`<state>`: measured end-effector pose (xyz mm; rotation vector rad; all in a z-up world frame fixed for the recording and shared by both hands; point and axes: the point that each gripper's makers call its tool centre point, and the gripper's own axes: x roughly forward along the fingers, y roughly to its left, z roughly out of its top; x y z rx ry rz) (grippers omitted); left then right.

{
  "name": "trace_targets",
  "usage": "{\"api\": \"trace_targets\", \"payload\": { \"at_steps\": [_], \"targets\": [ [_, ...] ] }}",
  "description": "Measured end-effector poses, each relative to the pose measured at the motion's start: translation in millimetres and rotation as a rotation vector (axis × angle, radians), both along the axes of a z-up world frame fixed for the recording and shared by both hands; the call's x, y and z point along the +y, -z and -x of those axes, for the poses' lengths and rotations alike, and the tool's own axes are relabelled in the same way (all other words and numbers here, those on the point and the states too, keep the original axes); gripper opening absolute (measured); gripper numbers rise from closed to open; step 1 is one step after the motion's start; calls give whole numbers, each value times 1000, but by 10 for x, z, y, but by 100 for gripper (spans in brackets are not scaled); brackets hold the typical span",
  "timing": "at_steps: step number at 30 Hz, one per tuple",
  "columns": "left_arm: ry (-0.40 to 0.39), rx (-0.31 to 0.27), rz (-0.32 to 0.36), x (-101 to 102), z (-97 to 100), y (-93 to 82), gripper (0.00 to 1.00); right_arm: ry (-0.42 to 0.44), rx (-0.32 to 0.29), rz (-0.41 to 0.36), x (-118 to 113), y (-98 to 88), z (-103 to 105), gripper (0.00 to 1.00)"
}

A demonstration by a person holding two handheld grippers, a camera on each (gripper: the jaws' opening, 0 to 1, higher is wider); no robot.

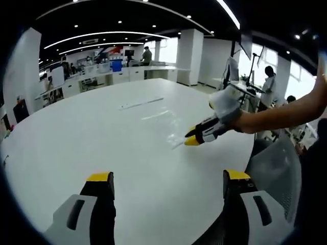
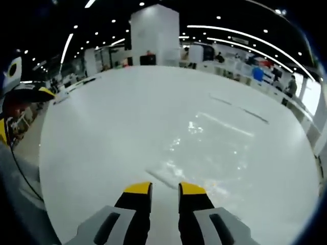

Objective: Open the resealable bag by pulling the two sides of the seal apart until the entire bag opening is separated and visibly accessible.

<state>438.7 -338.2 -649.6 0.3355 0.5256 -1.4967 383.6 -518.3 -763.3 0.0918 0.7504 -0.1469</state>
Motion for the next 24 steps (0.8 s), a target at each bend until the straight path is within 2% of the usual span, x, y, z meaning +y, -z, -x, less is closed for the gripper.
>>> {"api": "trace_targets", "payload": {
  "at_steps": [6, 12, 24],
  "targets": [
    [1, 2, -5, -17, -16, 17, 84, 36, -2, -16, -76, 61, -48, 13],
    [6, 2, -9, -20, -8, 24, 84, 18, 23, -16, -47, 142, -61, 13],
    [11, 4, -31, -19, 2, 64, 82, 0, 31, 30, -89, 137, -72, 6]
  ]
}}
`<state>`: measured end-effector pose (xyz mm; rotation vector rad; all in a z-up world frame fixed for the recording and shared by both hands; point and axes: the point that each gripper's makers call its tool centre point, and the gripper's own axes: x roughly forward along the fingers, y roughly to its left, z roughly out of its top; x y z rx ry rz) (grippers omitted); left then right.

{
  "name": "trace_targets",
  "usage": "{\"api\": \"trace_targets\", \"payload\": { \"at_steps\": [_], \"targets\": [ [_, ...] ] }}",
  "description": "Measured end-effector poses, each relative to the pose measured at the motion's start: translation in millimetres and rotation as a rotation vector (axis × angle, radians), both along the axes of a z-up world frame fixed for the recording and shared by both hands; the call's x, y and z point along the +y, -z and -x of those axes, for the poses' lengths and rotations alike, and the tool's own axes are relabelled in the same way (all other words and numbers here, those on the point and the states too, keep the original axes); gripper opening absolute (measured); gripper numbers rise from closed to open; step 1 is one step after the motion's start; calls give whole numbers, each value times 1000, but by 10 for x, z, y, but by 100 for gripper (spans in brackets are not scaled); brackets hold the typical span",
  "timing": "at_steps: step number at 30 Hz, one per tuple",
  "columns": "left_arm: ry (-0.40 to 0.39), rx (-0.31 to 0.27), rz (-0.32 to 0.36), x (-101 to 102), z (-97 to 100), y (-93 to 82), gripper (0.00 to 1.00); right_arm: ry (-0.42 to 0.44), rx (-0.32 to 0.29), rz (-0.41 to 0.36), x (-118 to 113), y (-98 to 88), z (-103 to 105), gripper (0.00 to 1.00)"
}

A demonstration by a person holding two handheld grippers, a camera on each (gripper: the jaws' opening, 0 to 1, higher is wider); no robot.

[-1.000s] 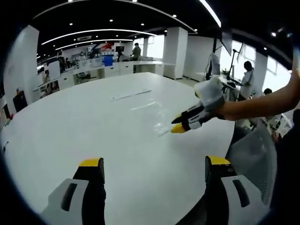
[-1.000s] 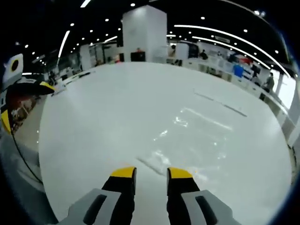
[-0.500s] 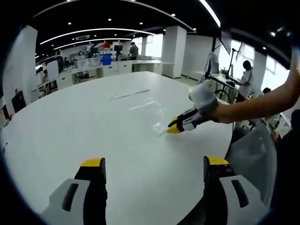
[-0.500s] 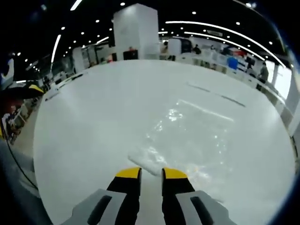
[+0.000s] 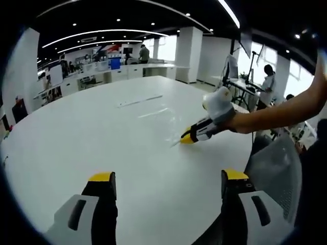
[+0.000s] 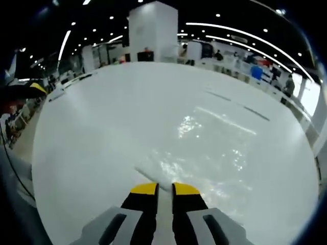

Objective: Open the resealable bag by pulling the two sides of the seal apart until the entire bag opening is separated and visibly accessible.

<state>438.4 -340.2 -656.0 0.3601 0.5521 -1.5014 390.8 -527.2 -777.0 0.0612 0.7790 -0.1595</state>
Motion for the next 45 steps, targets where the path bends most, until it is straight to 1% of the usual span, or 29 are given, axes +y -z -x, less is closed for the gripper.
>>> {"api": "trace_targets", "payload": {
  "at_steps": [4, 6, 9, 11, 19, 23, 27, 38, 45],
  "targets": [
    [-1, 2, -5, 8, 5, 13, 82, -25, 2, 14, 23, -16, -3, 3],
    [2, 1, -8, 15, 13, 15, 82, -37, 17, 31, 27, -8, 12, 3],
    [11, -1, -21, 26, 29, 44, 81, -33, 15, 18, 50, -14, 27, 2],
    [14, -2, -27, 29, 36, 63, 81, -46, 17, 22, 73, -17, 38, 2],
    [28, -7, -26, 17, 85, 56, 80, -81, 1, 21, 156, -118, 76, 0],
    [38, -11, -26, 14, 110, 63, 79, -95, -11, -10, 249, -163, 101, 0],
    [53, -18, -38, 24, 160, 109, 78, -127, -15, -17, 345, -192, 136, 0],
    [74, -31, -51, 66, 237, 158, 77, -188, -19, -28, 591, -270, 251, 0],
    [102, -46, -70, 102, 289, 235, 76, -223, -20, -41, 735, -310, 318, 0]
  ]
}}
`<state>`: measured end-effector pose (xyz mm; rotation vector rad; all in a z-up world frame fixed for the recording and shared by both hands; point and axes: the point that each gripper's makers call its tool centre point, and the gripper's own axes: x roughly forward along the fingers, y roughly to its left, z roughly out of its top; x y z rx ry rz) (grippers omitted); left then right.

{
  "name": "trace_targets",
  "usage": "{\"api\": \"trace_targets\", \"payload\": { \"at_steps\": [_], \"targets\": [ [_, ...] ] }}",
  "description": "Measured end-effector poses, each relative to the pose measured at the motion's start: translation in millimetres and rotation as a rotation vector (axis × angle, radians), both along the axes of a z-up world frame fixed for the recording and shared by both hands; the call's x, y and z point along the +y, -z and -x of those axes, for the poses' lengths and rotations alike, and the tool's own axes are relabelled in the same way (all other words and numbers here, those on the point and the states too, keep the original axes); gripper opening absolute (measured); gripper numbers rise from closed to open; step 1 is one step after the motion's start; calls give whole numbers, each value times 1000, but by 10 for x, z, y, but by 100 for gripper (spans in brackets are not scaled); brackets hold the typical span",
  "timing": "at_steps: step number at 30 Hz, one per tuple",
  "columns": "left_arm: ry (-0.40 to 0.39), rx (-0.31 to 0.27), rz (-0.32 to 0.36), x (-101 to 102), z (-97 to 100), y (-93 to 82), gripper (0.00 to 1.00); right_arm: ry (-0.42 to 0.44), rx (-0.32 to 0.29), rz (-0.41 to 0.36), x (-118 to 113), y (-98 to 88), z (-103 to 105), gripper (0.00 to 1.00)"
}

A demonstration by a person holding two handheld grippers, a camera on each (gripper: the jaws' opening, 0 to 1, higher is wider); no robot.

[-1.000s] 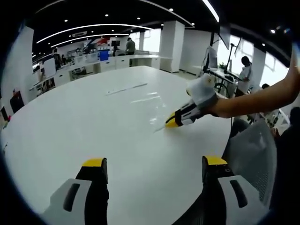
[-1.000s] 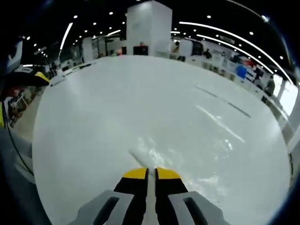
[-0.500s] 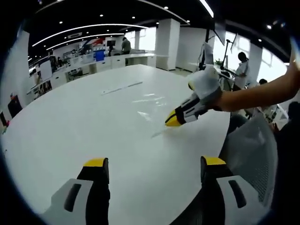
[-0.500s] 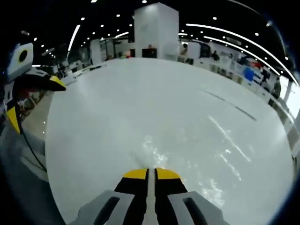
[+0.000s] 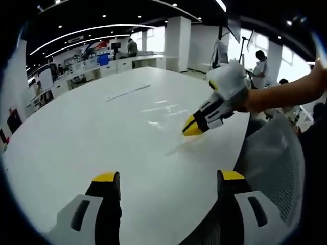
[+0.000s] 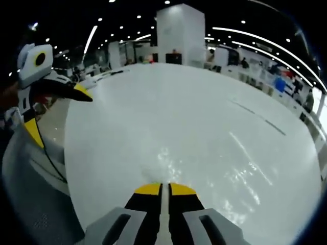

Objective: Open the resealable bag by pulling the two sides of the seal apart until the entire bag opening is separated and visibly accessible.

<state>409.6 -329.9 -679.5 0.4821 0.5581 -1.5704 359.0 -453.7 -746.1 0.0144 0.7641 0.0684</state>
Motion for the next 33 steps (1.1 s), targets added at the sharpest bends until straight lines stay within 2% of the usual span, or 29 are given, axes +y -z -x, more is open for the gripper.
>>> {"api": "trace_targets", "payload": {
  "at_steps": [14, 23, 30, 33],
  "targets": [
    [33, -48, -11, -11, 2, 53, 70, -61, -22, -22, 289, -165, 73, 0],
    [100, -142, -44, -64, -10, 182, 65, -106, -32, -30, 454, -252, 87, 0],
    [150, -190, -47, -201, 31, 253, 61, -120, -34, -42, 535, -282, 100, 0],
    [172, -229, -54, -250, 27, 281, 59, -125, -33, -45, 562, -289, 110, 0]
  ]
}}
